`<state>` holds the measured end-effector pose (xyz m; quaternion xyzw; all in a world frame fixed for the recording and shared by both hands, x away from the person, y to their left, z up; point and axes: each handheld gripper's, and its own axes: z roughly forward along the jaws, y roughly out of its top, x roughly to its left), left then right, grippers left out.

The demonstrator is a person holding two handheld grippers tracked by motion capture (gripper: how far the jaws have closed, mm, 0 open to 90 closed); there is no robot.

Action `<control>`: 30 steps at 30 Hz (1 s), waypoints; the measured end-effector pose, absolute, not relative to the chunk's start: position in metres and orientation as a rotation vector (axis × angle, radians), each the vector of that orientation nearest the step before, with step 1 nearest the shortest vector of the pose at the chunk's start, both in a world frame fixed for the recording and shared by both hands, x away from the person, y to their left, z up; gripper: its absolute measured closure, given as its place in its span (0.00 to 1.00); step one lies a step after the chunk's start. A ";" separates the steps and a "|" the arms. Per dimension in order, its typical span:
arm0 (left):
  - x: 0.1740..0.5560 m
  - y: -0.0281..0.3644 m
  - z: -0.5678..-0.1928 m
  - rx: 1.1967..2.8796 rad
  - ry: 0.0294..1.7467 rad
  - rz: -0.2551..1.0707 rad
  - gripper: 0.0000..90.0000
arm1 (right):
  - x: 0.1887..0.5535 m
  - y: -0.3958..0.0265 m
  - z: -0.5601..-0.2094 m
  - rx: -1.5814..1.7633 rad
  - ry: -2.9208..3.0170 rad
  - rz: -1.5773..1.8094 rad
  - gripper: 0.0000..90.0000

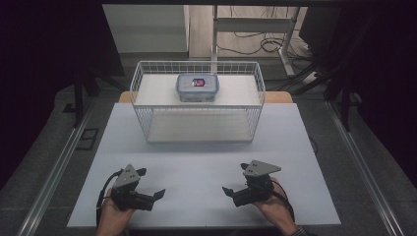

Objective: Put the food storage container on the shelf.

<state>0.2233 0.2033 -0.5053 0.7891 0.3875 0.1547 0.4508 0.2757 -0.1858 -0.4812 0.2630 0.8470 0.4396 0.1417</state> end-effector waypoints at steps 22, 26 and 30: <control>0.205 0.230 -0.510 1.925 1.024 0.404 0.01 | 0.269 -0.213 -0.483 0.830 2.401 1.237 0.00; 0.203 0.231 -0.511 1.938 1.031 0.421 0.01 | 0.268 -0.220 -0.484 0.847 2.391 1.230 0.00; 0.200 0.233 -0.513 1.946 1.036 0.429 0.01 | 0.266 -0.227 -0.485 0.866 2.381 1.223 0.00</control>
